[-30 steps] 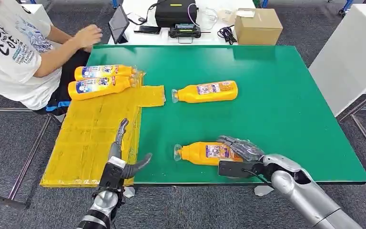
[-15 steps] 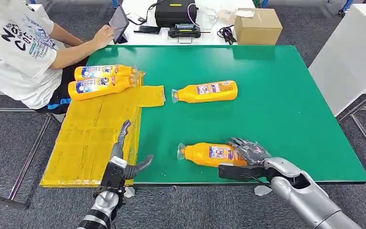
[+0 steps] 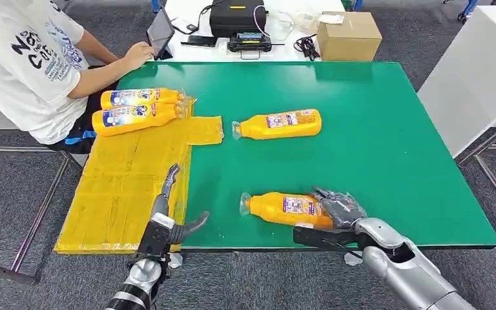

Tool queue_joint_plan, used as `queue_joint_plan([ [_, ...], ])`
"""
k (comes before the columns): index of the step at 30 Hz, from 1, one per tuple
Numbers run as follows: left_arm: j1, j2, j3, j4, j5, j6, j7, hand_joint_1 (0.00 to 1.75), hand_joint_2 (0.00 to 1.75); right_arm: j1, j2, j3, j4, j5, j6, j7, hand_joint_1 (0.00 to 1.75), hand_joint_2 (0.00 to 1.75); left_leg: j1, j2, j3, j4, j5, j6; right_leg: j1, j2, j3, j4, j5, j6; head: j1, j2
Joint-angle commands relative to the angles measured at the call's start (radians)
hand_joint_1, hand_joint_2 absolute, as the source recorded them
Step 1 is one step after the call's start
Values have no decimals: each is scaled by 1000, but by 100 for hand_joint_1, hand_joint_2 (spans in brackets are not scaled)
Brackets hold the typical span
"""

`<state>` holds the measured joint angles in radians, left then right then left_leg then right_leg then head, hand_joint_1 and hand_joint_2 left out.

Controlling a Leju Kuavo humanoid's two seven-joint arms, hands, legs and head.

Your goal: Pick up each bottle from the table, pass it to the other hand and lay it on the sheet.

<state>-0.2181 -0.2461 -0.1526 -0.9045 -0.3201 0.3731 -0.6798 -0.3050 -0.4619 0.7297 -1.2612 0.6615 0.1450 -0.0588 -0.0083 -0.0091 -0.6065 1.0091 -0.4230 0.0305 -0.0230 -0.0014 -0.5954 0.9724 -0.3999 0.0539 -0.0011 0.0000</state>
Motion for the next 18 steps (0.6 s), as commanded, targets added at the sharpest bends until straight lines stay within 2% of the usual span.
queue_joint_plan([
  [1,-20,-4,41,50,-12,-16,-18,0,175,96,120,-111,44,26,-37,-23,175,175,3,0,5,-1,-1,-3,3,-1,6,-3,-1,-3,0,0],
  [3,-15,-4,43,42,-13,-22,-18,0,175,120,146,-145,26,33,-69,-37,175,175,2,-1,3,-1,-1,-2,2,-1,4,-2,-1,-2,0,0],
  [4,-11,-6,46,35,-15,-24,-18,0,175,141,180,-185,9,40,-129,-58,175,175,3,0,5,-1,-2,-3,3,0,6,-2,-1,-4,0,0],
  [5,-1,-11,59,19,-17,-34,-18,0,175,175,249,-246,-17,64,-194,-72,175,175,2,0,4,-1,-1,-2,3,0,4,-2,-1,-3,0,0],
  [6,4,-12,62,11,-19,-38,-18,0,175,179,263,-243,-29,80,-189,-61,175,175,3,1,6,-2,-2,-3,4,1,6,-2,-1,-4,0,0],
  [16,7,-13,66,5,-21,-37,-18,0,175,185,274,-262,-36,86,-202,-66,175,175,2,1,1,0,-1,-2,3,1,1,0,-1,-2,0,0],
  [17,18,-20,80,-14,-17,-60,-15,0,175,210,343,-333,-72,101,-310,-122,175,175,3,1,2,0,-2,-2,3,1,2,0,-1,-3,0,0],
  [18,29,-25,92,-36,-8,-75,-4,0,175,223,386,-364,-109,112,-351,-136,175,175,2,1,1,0,-1,-2,2,1,1,0,-1,-2,0,0],
])
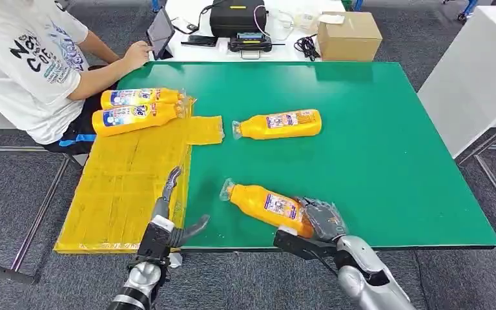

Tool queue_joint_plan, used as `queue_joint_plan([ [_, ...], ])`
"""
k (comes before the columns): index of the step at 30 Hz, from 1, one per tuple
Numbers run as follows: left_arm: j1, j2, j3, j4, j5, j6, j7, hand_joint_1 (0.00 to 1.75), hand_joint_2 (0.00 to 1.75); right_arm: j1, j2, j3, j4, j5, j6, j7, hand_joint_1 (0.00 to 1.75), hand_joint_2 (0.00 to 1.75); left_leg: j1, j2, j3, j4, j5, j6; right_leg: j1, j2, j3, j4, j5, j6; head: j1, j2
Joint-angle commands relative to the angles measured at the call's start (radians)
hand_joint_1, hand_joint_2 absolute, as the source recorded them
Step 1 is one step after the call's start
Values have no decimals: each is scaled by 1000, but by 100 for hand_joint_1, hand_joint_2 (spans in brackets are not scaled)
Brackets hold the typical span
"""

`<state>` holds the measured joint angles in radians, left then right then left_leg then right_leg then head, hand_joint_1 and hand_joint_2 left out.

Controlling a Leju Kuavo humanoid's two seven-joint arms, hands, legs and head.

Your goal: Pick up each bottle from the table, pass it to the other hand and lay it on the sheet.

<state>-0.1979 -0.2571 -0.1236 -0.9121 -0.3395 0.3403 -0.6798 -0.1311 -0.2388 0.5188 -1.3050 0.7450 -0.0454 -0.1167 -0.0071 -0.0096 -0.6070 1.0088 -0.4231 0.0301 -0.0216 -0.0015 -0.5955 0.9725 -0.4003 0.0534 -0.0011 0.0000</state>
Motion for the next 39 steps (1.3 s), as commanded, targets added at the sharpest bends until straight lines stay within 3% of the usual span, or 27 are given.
queue_joint_plan([
  [1,19,-17,68,-49,18,-57,5,0,175,60,201,-183,-107,23,-202,-89,175,175,2,2,3,1,-2,-2,2,1,3,0,-1,-3,0,0],
  [6,39,-29,93,-116,96,-146,67,0,175,99,293,-270,-239,-22,-350,-155,175,175,0,3,-1,1,-2,-2,1,2,-2,2,-1,-2,-1,0],
  [10,53,-29,75,-166,126,-181,87,0,175,121,327,-316,-270,-37,-432,-208,175,175,3,0,1,2,-3,-2,3,-1,1,1,-3,-3,0,0],
  [13,69,-21,47,-215,242,-293,165,0,175,142,340,-332,-245,2,-485,-233,175,175,2,1,0,1,-2,-2,2,1,0,1,-2,-2,0,0],
  [24,92,9,-47,-264,400,-478,225,0,175,149,379,-308,-112,-46,-448,-283,175,175,3,1,3,-1,-3,-3,3,1,3,-1,-2,-4,0,0],
  [28,103,18,-106,-279,492,-568,274,0,175,147,430,-261,24,-123,-408,-382,175,175,3,2,4,-1,-3,-3,3,1,4,-2,-2,-4,0,0],
  [39,82,20,-148,-236,455,-513,263,0,175,89,498,-74,253,-162,-402,-412,175,175,2,3,1,-1,-1,-2,2,3,0,-1,-1,-2,0,0],
])
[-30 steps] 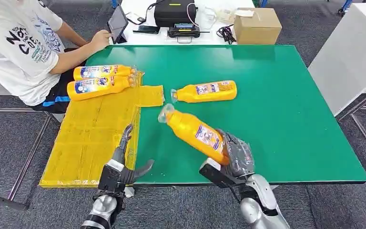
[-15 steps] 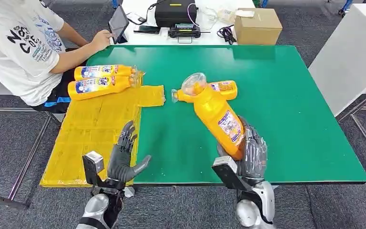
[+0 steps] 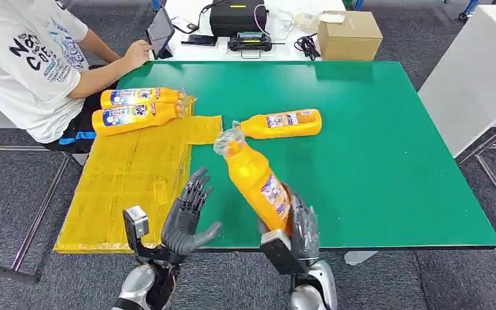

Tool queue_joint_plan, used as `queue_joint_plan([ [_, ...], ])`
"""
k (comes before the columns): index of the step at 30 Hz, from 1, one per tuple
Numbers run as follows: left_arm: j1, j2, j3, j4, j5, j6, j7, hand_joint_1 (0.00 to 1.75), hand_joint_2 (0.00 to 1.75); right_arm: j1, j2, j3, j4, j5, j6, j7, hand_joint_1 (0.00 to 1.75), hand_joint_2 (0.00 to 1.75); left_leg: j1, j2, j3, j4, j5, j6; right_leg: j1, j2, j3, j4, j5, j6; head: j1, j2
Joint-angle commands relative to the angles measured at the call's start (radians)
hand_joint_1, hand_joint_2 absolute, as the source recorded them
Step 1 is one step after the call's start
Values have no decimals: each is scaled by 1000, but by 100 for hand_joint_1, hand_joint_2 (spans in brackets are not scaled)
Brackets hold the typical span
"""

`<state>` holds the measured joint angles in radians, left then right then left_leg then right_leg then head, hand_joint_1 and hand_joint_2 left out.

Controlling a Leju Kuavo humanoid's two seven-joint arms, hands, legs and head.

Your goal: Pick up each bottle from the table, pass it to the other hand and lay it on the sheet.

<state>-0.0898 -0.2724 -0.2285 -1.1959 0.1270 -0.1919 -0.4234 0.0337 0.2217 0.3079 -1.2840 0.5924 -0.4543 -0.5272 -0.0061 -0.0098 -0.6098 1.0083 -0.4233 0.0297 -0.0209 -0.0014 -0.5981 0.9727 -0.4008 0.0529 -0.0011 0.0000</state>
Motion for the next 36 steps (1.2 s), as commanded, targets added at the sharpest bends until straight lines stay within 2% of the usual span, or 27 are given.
queue_joint_plan([
  [1,-31,33,-43,53,-11,21,8,0,175,-77,43,143,241,-11,9,-2,175,175,3,5,8,-1,-4,-4,4,4,8,-2,-1,-4,0,0],
  [2,-36,31,-42,57,-11,23,9,0,175,-85,43,156,255,-10,14,-1,175,175,1,2,3,-1,-1,-1,1,1,2,-1,0,-2,0,0],
  [7,-46,27,-53,67,-24,35,11,0,175,-98,32,203,295,5,13,12,175,175,1,2,5,-1,-1,-2,2,2,4,-2,-1,-2,0,0],
  [10,-42,26,-53,66,-14,36,18,0,175,-115,23,238,361,20,-32,24,175,175,2,1,5,-1,-2,-2,2,0,5,-2,-1,-2,0,0],
  [17,-31,31,-37,50,11,35,28,0,175,-114,19,253,400,9,-47,44,175,175,1,1,4,-1,-1,-1,1,0,3,-2,-1,-2,1,0],
  [24,-43,34,-8,73,44,27,29,0,175,-118,11,296,433,-38,1,19,175,175,2,1,6,-1,-2,-2,2,0,5,-2,-1,-3,0,0],
  [26,-47,32,-10,85,49,25,30,0,175,-125,12,308,444,-36,-5,14,175,175,1,1,2,-1,0,-1,1,0,2,-1,0,-1,0,0],
  [36,-47,32,-11,89,49,26,30,0,175,-127,12,316,448,-30,-4,12,175,175,2,0,5,-1,-2,-2,2,-1,5,-2,-2,-3,0,0],
])
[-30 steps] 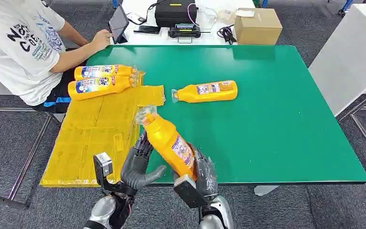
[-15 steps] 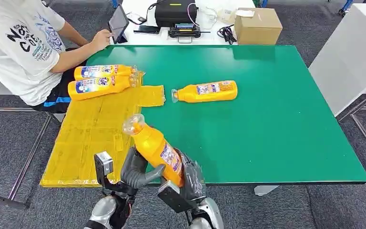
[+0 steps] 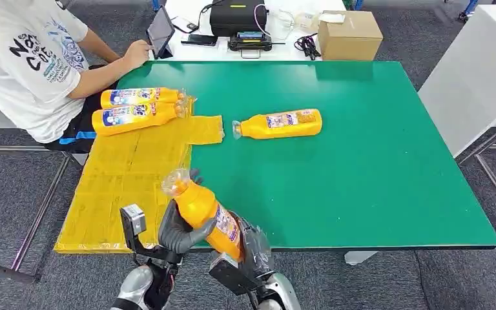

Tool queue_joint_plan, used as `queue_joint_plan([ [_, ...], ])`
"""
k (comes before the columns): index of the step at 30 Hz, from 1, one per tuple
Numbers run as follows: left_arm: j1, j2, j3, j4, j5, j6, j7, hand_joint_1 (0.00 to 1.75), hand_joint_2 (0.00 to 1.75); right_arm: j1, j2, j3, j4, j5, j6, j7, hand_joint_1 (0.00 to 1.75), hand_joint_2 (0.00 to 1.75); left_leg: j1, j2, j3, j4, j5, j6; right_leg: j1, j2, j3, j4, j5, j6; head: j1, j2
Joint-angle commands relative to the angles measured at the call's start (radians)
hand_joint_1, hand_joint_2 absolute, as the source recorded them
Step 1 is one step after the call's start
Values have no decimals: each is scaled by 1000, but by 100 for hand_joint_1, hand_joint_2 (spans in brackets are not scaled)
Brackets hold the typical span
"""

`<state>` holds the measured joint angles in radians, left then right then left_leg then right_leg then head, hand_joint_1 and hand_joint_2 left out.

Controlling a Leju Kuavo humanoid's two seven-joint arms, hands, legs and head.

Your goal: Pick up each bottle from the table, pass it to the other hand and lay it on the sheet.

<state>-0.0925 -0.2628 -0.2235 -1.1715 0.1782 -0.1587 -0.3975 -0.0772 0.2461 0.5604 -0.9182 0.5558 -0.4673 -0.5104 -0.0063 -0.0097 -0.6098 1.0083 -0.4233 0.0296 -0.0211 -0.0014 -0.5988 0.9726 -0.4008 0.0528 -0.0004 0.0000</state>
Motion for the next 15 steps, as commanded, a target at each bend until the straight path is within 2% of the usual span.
queue_joint_plan([
  [1,-45,24,-16,69,-3,-6,4,0,175,-15,-12,69,84,8,11,-5,175,175,1,0,4,-1,-1,-2,1,0,4,-1,-1,-2,0,0],
  [3,-47,27,-19,80,-4,-3,6,0,175,-17,-8,56,82,-56,80,-5,175,175,2,0,5,-1,-2,-2,2,0,5,-1,-2,-3,0,0],
  [10,-46,37,-25,84,-6,-28,3,0,175,-27,-11,49,80,-61,71,6,175,175,1,1,4,-1,-1,-2,1,0,4,-1,-1,-2,0,0],
  [11,-46,37,-24,83,-7,-29,2,19,175,-29,-10,47,77,-61,71,6,175,175,1,1,4,-1,-1,-1,1,0,3,-1,-1,-2,0,0],
  [12,-46,37,-25,82,-8,-33,0,106,175,-31,-9,44,74,-60,64,8,175,175,1,1,5,-1,-1,-2,2,0,5,-1,-1,-2,0,0],
  [13,-46,39,-28,81,-8,-40,-2,175,175,-32,-9,42,73,-61,68,8,175,175,1,1,4,-1,-1,-2,1,0,4,-1,-1,-2,0,0],
  [15,-47,42,-29,79,-9,-48,-4,175,175,-35,-8,37,68,-61,65,9,175,175,2,1,5,-1,-1,-2,2,0,5,-1,-1,-3,0,0],
])
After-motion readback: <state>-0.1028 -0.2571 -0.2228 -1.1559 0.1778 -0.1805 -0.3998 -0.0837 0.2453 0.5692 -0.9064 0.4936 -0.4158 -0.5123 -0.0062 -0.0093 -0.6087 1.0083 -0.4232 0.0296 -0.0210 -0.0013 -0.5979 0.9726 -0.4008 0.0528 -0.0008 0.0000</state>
